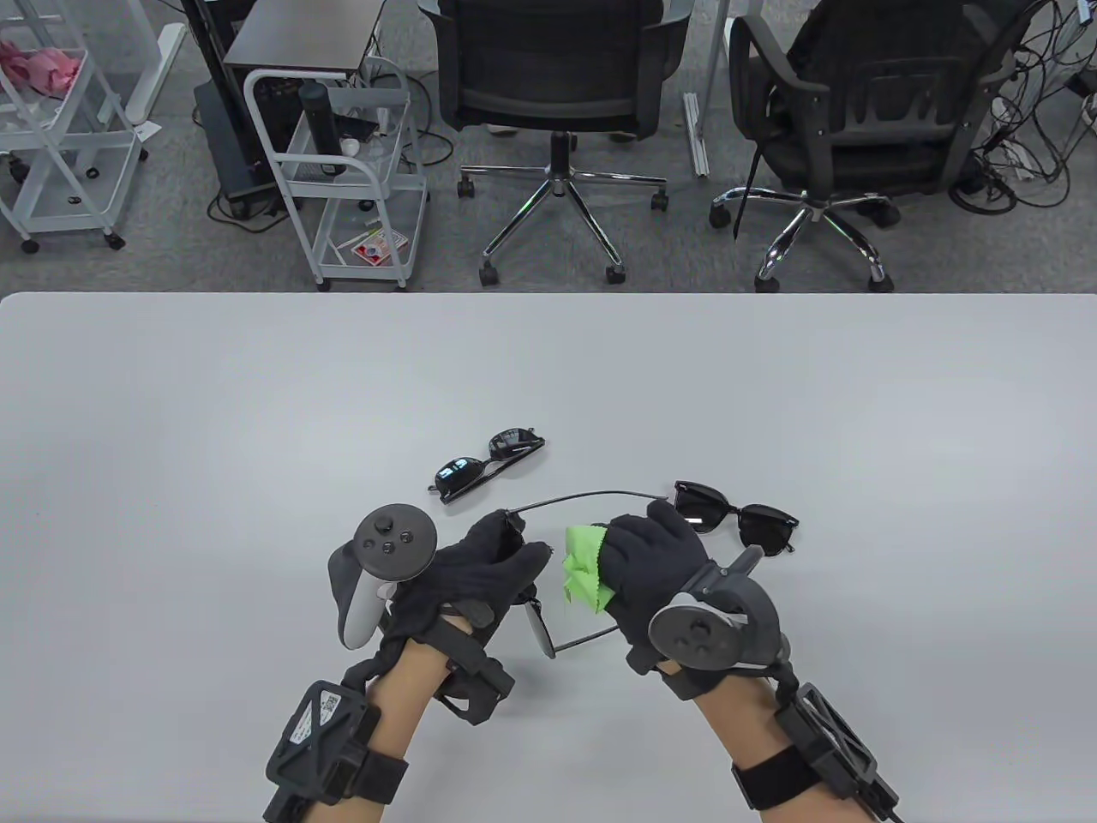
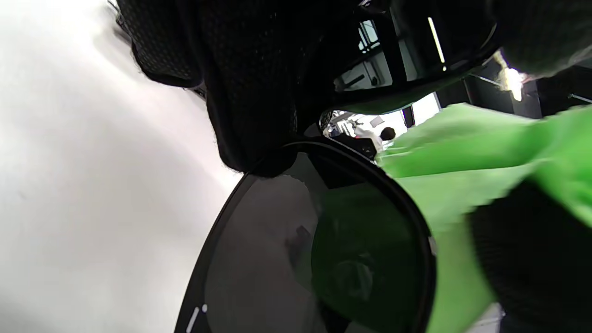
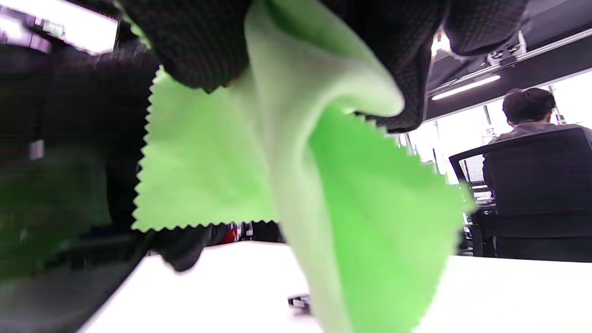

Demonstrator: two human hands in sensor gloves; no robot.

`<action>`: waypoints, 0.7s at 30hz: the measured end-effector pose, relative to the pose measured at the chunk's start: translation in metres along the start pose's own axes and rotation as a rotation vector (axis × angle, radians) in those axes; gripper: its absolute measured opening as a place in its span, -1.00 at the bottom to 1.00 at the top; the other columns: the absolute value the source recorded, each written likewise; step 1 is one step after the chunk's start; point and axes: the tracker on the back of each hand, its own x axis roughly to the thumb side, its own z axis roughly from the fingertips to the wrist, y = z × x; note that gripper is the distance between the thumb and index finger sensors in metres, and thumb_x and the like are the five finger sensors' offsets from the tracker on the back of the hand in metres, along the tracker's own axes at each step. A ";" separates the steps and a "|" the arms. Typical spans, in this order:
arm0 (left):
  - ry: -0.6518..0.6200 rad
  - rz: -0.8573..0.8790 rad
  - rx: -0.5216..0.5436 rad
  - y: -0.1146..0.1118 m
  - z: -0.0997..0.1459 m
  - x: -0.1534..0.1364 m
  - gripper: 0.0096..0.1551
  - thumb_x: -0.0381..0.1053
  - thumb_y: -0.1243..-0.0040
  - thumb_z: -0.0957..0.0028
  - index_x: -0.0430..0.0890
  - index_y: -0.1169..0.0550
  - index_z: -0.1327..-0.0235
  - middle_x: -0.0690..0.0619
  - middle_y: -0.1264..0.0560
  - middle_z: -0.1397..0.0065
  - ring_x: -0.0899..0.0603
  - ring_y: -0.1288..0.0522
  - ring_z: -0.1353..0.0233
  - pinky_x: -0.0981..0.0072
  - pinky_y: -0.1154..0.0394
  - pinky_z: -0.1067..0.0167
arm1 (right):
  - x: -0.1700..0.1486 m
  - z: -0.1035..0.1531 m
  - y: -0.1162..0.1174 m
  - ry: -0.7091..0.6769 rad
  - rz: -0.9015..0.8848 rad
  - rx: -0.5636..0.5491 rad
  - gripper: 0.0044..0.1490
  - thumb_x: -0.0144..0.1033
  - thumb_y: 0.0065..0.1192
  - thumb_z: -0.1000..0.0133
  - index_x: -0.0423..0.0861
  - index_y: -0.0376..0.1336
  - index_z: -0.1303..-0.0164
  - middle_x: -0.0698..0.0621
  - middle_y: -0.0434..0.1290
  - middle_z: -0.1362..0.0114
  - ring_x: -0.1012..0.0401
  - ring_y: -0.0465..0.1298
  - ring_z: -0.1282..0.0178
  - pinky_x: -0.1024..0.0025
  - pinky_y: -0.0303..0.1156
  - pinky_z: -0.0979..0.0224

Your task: Dust sunglasses

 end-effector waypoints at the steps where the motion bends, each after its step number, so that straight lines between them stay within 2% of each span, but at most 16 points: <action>1: 0.006 0.011 0.003 0.001 0.000 -0.001 0.20 0.68 -0.11 0.33 -0.07 -0.36 -0.45 0.13 -0.65 -0.24 0.00 -0.85 -0.03 0.06 -0.54 -0.30 | 0.004 -0.001 0.005 -0.015 0.016 0.030 -0.36 -0.04 0.33 -0.01 -0.15 0.47 -0.19 -0.09 0.68 -0.23 -0.10 0.67 -0.19 -0.28 0.36 -0.34; 4: 0.011 0.008 0.034 0.005 0.000 -0.003 0.20 0.68 -0.07 0.31 -0.08 -0.34 -0.46 0.14 -0.65 -0.25 0.02 -0.85 -0.03 0.08 -0.55 -0.30 | 0.012 -0.001 0.012 -0.053 0.045 0.076 -0.34 0.00 0.31 -0.01 -0.16 0.47 -0.18 -0.10 0.69 -0.21 -0.11 0.68 -0.18 -0.28 0.36 -0.33; 9: 0.031 0.152 0.044 0.015 -0.001 -0.012 0.21 0.67 -0.05 0.27 -0.10 -0.28 -0.49 0.13 -0.62 -0.28 0.03 -0.85 -0.04 0.09 -0.54 -0.31 | 0.018 -0.002 0.019 -0.088 0.004 0.139 -0.34 0.03 0.29 0.01 -0.12 0.48 -0.17 -0.07 0.70 -0.20 -0.08 0.69 -0.15 -0.27 0.37 -0.34; 11: 0.030 0.161 0.057 0.020 -0.001 -0.015 0.21 0.66 -0.03 0.27 -0.09 -0.26 -0.50 0.14 -0.61 -0.29 0.04 -0.84 -0.05 0.09 -0.53 -0.32 | 0.018 -0.002 0.020 -0.119 -0.078 0.209 -0.34 0.01 0.29 0.01 -0.10 0.47 -0.19 -0.07 0.68 -0.23 -0.09 0.68 -0.19 -0.30 0.34 -0.36; 13: 0.026 0.171 0.069 0.024 -0.001 -0.016 0.20 0.65 0.00 0.24 -0.10 -0.24 -0.51 0.14 -0.59 -0.31 0.04 -0.84 -0.06 0.10 -0.53 -0.33 | 0.017 -0.001 0.024 -0.168 -0.155 0.321 -0.32 -0.01 0.30 0.01 -0.09 0.42 -0.26 -0.11 0.61 -0.34 -0.14 0.62 -0.28 -0.34 0.30 -0.38; 16: 0.014 0.168 0.086 0.030 0.001 -0.015 0.19 0.64 -0.01 0.23 -0.10 -0.22 -0.51 0.14 -0.57 -0.34 0.03 -0.83 -0.08 0.11 -0.52 -0.34 | 0.019 0.001 0.030 -0.181 -0.109 0.480 -0.25 -0.08 0.32 0.00 -0.06 0.27 -0.42 -0.19 0.36 -0.57 -0.24 0.41 -0.49 -0.42 0.14 -0.42; 17: 0.012 0.159 0.086 0.030 0.001 -0.014 0.19 0.64 -0.01 0.23 -0.10 -0.22 -0.51 0.14 -0.57 -0.34 0.03 -0.83 -0.09 0.11 -0.52 -0.34 | 0.020 0.001 0.031 -0.198 -0.074 0.516 -0.18 -0.04 0.30 -0.01 -0.06 0.20 -0.48 -0.20 0.30 -0.61 -0.26 0.35 -0.53 -0.43 0.11 -0.42; 19: 0.010 0.154 0.097 0.029 0.002 -0.013 0.19 0.63 -0.02 0.23 -0.10 -0.22 -0.51 0.14 -0.56 -0.34 0.03 -0.83 -0.08 0.11 -0.53 -0.34 | 0.025 0.001 0.034 -0.210 -0.022 0.614 0.05 0.19 0.23 0.01 -0.12 0.04 -0.58 -0.22 0.16 -0.68 -0.31 0.22 -0.59 -0.47 0.03 -0.41; 21: 0.006 0.130 0.102 0.030 0.002 -0.011 0.19 0.64 -0.03 0.24 -0.10 -0.22 -0.51 0.14 -0.56 -0.34 0.04 -0.83 -0.08 0.12 -0.53 -0.34 | 0.027 0.001 0.035 -0.200 -0.064 0.676 0.15 0.38 0.02 0.00 -0.17 -0.04 -0.61 -0.25 0.08 -0.70 -0.34 0.16 -0.61 -0.49 0.00 -0.40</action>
